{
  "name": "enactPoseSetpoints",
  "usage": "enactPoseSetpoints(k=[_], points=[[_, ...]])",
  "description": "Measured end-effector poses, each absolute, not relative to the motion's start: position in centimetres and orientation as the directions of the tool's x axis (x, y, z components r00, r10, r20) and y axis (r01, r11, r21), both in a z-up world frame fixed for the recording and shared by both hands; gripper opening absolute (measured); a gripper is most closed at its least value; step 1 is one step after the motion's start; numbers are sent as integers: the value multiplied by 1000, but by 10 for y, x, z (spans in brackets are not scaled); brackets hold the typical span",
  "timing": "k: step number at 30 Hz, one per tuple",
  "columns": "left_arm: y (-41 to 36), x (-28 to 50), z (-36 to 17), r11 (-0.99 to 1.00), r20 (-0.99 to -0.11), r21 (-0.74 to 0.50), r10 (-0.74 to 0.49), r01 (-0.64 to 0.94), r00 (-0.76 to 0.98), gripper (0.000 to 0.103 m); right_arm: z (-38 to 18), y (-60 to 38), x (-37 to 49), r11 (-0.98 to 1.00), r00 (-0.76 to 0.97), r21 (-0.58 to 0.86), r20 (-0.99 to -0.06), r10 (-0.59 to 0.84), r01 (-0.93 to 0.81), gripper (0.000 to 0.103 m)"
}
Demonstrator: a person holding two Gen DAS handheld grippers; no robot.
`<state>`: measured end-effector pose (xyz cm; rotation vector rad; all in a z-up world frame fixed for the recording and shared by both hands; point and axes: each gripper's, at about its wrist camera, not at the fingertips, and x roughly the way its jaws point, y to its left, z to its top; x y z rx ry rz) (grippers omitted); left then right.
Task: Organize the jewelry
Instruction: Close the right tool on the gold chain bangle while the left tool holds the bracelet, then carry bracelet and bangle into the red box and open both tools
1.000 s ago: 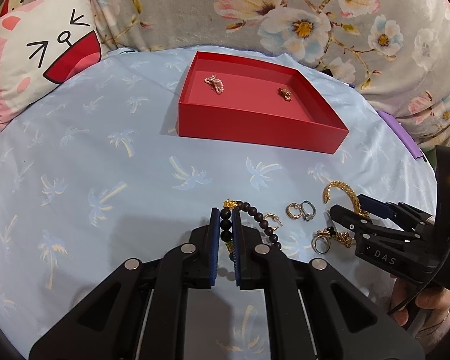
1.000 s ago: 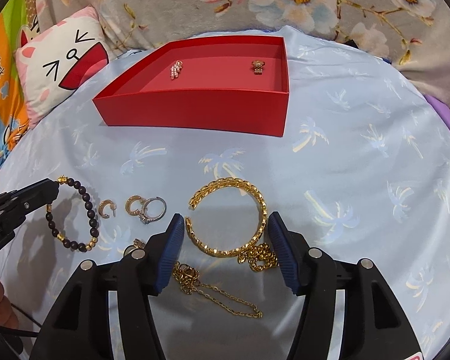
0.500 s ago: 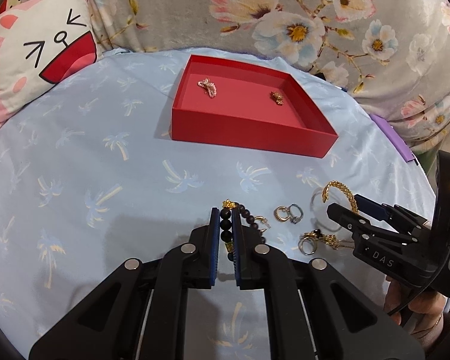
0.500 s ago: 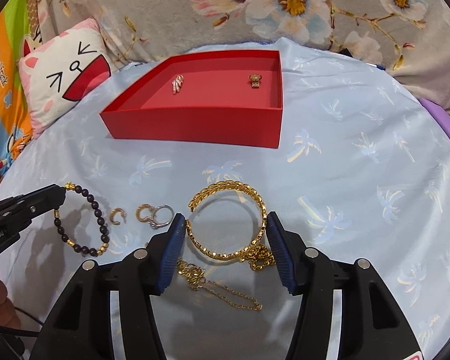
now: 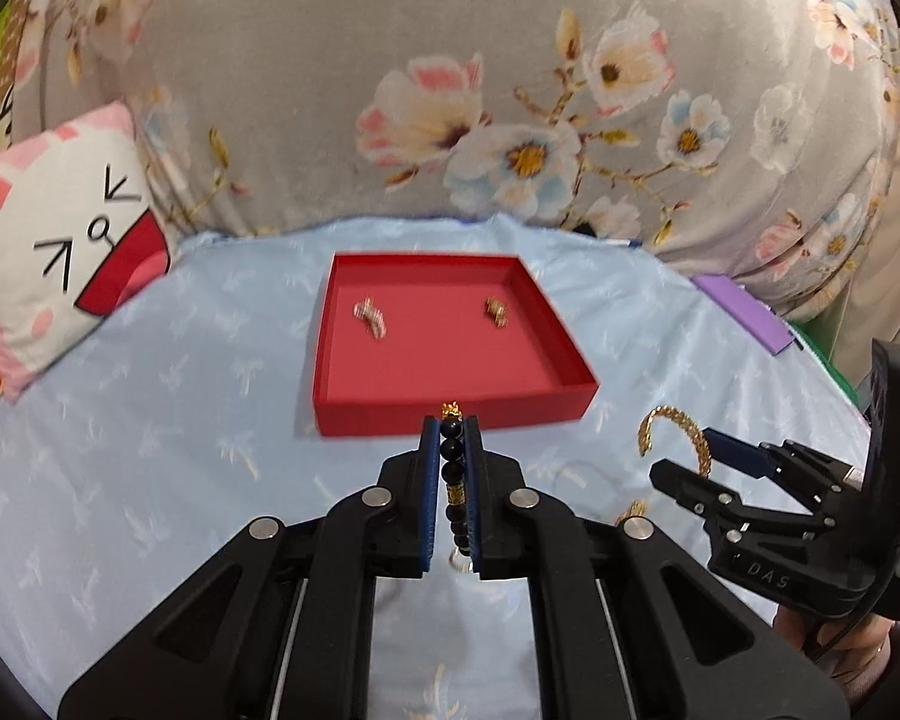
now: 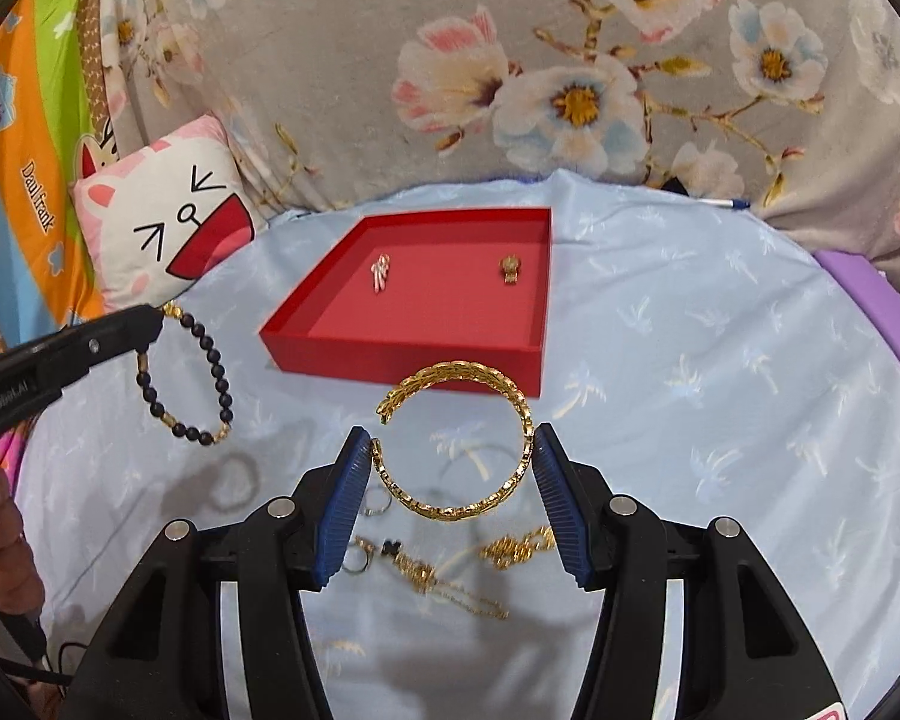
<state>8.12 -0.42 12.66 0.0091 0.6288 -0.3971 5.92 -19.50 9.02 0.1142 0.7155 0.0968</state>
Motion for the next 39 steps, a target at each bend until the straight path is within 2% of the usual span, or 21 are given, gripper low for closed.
enactPoseSetpoints(k=[5, 11, 17, 25, 33, 35, 36, 37, 39], points=[[-17, 116, 149, 910, -539, -127, -397, 394, 743, 7, 102, -202, 99, 991, 759, 124, -640, 122, -54, 54], [-26, 176, 149, 896, -534, -193, -438, 400, 724, 7, 105, -205, 154, 988, 761, 145, -635, 132, -50, 54], [-32, 231, 118, 897, -604, -231, -436, 377, 667, 7, 87, -199, 207, 983, 726, 177, -670, 156, -48, 54], [-30, 279, 66, 927, -688, -200, -363, 316, 629, 7, 44, -184, 255, 987, 664, 153, -734, 141, -42, 54], [-27, 305, 46, 947, -692, -165, -311, 277, 652, 8, 24, -180, 278, 995, 664, 102, -743, 90, -21, 55], [-25, 308, 45, 957, -679, -152, -282, 247, 677, 21, 25, -182, 279, 997, 682, 82, -729, 62, -2, 57], [-23, 309, 45, 964, -678, -141, -260, 226, 687, 40, 26, -183, 279, 997, 688, 81, -724, 54, 6, 59], [-21, 310, 46, 971, -674, -128, -234, 201, 701, 53, 28, -186, 277, 996, 696, 85, -717, 51, 15, 60], [-15, 306, 50, 978, -661, -106, -203, 179, 723, 54, 35, -192, 270, 995, 711, 100, -702, 51, 27, 60]])
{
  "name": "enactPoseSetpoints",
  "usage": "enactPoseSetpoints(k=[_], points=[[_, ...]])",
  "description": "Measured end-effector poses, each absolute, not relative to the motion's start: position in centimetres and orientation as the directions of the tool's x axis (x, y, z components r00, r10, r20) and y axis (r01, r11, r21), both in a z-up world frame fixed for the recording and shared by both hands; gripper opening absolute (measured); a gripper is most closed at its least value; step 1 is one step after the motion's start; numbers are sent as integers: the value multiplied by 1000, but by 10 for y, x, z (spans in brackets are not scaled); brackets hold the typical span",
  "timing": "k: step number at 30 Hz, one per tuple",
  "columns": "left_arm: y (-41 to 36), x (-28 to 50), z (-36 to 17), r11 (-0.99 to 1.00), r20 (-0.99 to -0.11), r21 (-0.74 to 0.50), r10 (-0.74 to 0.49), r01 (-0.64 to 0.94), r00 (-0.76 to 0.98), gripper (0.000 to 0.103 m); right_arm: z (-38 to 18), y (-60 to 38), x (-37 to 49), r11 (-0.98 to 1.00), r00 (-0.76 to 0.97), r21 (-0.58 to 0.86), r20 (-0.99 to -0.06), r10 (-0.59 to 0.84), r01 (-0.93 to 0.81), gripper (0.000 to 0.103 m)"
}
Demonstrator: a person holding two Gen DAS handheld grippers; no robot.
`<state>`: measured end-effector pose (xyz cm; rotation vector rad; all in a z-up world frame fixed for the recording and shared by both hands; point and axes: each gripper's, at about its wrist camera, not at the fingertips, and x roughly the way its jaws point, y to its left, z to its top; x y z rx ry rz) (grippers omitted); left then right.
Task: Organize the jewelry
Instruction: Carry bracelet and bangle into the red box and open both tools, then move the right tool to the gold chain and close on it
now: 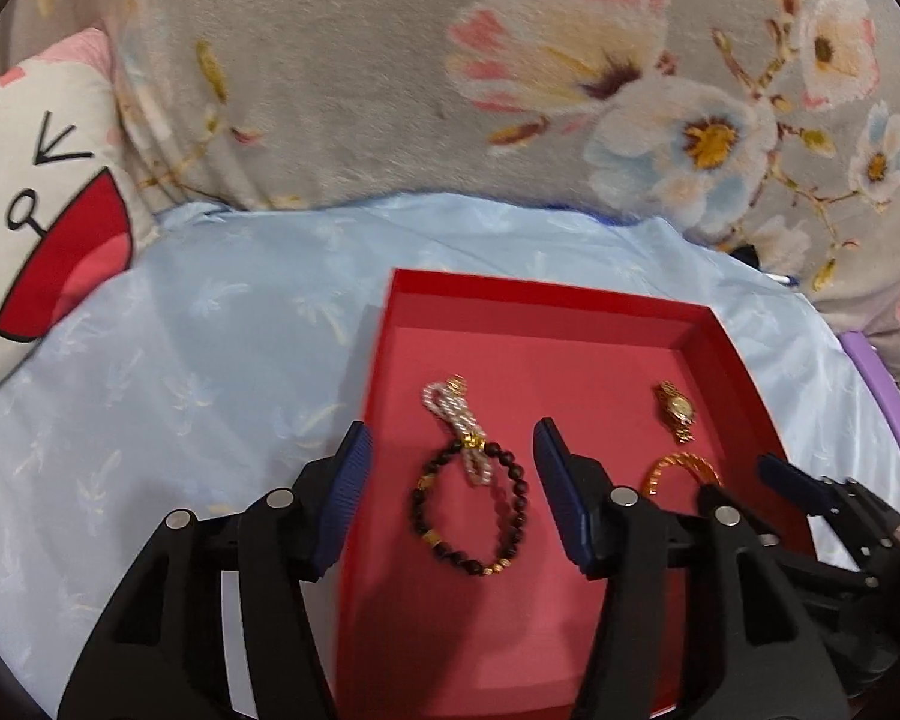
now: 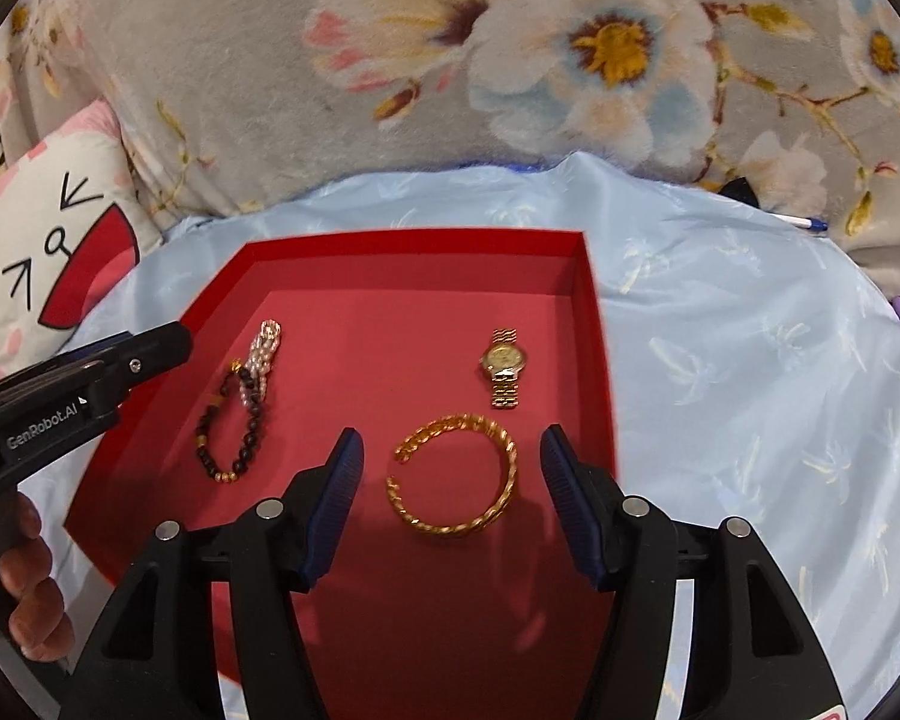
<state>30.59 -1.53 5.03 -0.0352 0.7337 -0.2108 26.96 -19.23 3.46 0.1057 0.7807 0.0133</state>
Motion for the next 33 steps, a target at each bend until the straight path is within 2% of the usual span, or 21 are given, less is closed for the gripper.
enactPoseSetpoints(k=[7, 12, 17, 23, 33], points=[[12, 257, 67, 984, -627, -108, -177, 141, 759, 55, 69, -199, 201, 991, 767, 133, -636, 82, 5, 66], [11, 198, 57, 985, -630, -92, -173, 149, 757, 55, 70, -197, 133, 986, 767, 168, -630, 123, -19, 67], [9, 141, 40, 983, -642, -84, -178, 163, 746, 55, 57, -193, 75, 983, 748, 183, -652, 128, -9, 67], [5, 95, 20, 967, -675, -141, -251, 213, 694, 55, 38, -191, 25, 985, 718, 169, -688, 104, 20, 67], [-1, 73, 1, 962, -708, -165, -269, 217, 653, 55, 9, -198, -6, 980, 677, 184, -731, 87, 73, 67]])
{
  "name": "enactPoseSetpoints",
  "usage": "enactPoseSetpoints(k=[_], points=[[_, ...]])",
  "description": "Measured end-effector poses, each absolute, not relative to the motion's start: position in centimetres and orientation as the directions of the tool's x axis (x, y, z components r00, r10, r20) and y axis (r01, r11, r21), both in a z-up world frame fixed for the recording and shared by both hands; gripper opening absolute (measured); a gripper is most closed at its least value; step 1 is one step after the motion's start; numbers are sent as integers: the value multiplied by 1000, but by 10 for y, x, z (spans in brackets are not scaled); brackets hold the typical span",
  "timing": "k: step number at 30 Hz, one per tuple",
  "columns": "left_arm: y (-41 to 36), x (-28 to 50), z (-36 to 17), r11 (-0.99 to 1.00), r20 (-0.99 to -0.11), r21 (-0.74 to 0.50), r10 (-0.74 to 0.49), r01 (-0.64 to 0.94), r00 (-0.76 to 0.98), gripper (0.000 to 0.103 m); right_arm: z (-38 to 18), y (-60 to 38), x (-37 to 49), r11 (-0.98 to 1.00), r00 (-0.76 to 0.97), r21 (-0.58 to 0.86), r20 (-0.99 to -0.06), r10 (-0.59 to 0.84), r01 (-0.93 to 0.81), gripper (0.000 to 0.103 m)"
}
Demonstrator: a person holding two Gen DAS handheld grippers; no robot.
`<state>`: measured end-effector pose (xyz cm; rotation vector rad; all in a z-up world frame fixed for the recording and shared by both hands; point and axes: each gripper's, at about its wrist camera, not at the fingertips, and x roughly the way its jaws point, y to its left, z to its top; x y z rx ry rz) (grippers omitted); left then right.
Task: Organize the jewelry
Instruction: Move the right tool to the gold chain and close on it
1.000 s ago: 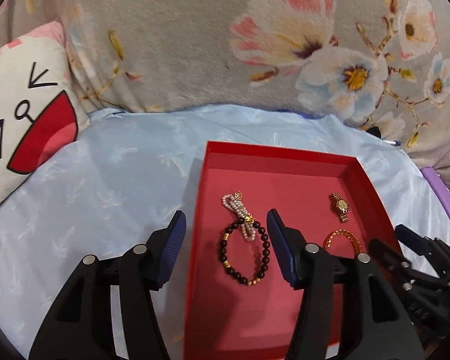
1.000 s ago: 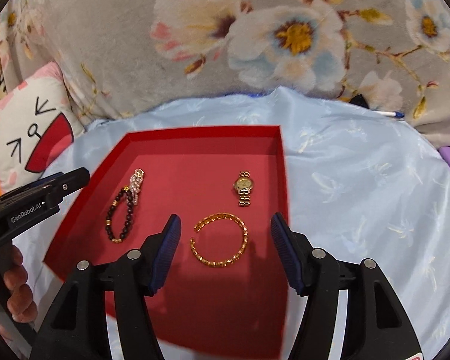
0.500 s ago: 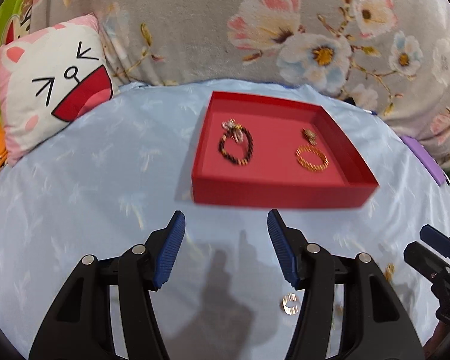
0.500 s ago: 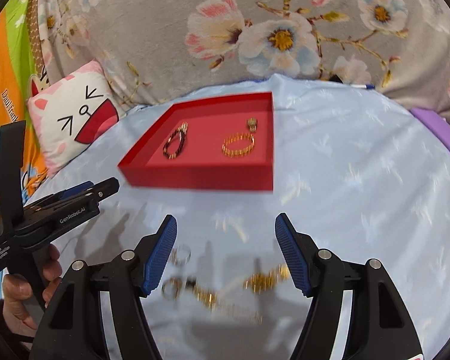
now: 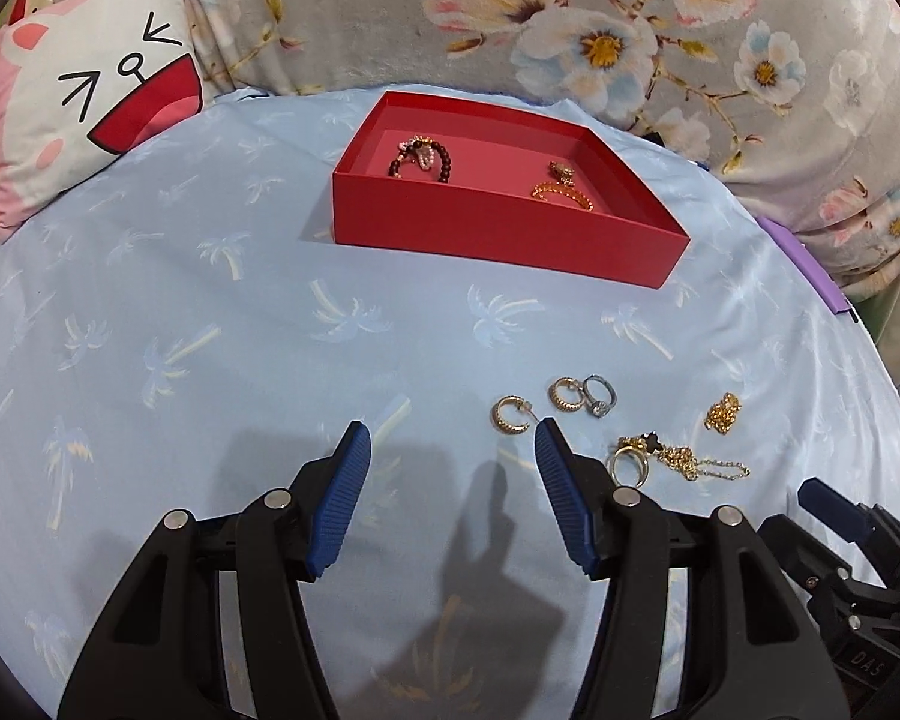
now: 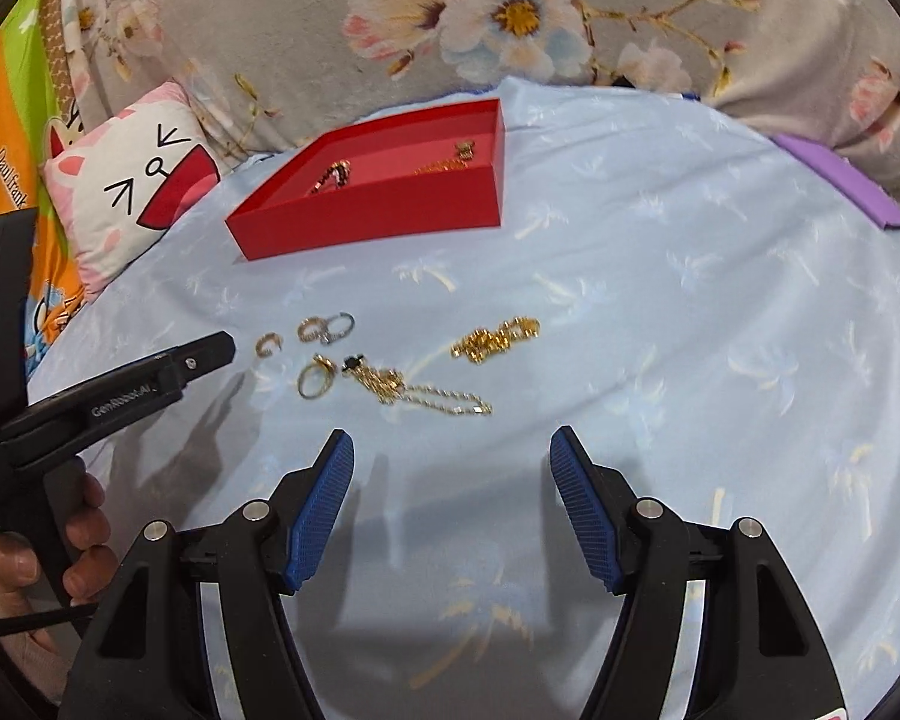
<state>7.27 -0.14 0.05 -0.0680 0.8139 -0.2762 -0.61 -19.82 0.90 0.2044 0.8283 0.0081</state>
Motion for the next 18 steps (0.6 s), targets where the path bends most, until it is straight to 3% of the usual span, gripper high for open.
enactPoseSetpoints(k=[6, 13, 18], points=[[0, 73, -7, 958, -735, -191, -283, 213, 616, 55, 11, -209, 9, 978, 675, 179, -735, 59, 109, 64], [-1, 62, -8, 956, -736, -192, -290, 222, 612, 55, 4, -211, 40, 977, 645, 176, -762, 58, 120, 40], [0, 61, -8, 954, -733, -210, -299, 214, 611, 55, 0, -207, 54, 980, 635, 160, -771, 49, 119, 37]])
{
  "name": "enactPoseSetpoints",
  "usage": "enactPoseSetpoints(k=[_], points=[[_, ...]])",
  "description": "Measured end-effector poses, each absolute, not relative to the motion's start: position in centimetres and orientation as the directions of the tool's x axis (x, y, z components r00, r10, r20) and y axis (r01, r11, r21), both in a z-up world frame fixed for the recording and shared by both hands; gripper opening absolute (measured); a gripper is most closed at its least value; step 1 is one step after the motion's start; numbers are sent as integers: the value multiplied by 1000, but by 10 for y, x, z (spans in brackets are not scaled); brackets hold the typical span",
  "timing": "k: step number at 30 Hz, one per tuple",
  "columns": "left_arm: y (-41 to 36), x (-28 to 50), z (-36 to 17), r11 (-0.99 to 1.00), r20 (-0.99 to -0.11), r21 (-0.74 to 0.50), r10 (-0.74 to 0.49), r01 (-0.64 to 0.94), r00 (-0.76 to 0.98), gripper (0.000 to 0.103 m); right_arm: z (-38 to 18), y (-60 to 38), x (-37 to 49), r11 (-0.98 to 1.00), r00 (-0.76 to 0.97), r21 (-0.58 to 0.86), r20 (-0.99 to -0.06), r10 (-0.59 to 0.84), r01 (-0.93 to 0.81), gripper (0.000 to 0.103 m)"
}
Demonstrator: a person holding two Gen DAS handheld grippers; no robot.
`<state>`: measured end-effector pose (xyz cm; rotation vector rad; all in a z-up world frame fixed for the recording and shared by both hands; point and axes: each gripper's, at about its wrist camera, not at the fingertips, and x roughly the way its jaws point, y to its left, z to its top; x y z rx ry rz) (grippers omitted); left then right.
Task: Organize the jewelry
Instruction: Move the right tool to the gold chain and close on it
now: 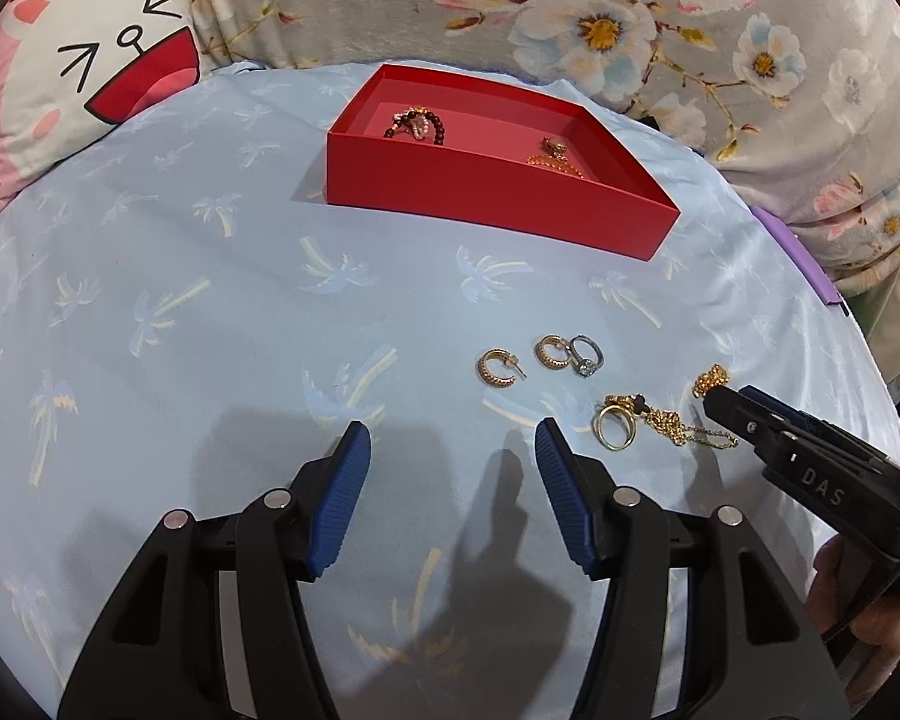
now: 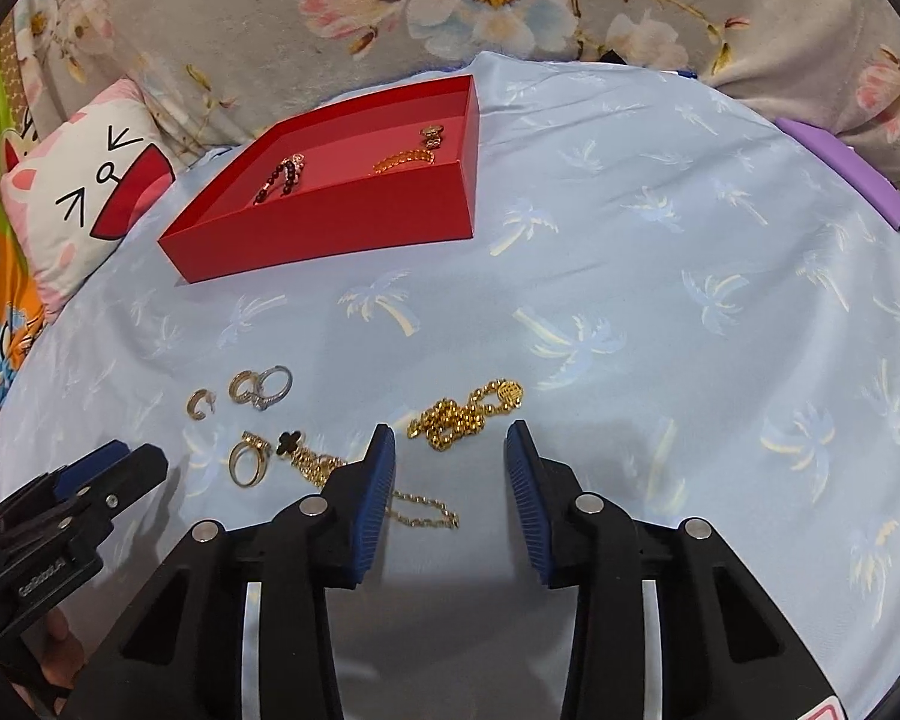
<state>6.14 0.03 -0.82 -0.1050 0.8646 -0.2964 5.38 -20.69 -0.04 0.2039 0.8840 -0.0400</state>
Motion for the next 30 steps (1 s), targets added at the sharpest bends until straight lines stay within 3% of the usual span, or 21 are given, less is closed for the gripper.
enactPoseSetpoints(k=[5, 7, 10, 21, 30], points=[[2, 62, -8, 952, -731, -220, -306, 213, 610, 55, -2, -204, 64, 985, 633, 121, -774, 18, 120, 30], [2, 63, -7, 951, -731, -222, -309, 216, 608, 55, -2, -205, 66, 985, 630, 114, -776, 7, 129, 17], [2, 63, -7, 950, -732, -221, -311, 220, 607, 55, -2, -210, 66, 982, 629, 121, -777, 5, 142, 8], [-28, 59, -1, 923, -731, -239, -376, 303, 569, 55, 8, -222, 32, 975, 653, 159, -757, 18, 157, 6], [-70, 62, -6, 917, -753, -166, -356, 363, 553, 50, 13, -236, 16, 965, 662, 193, -749, 29, 175, 6]])
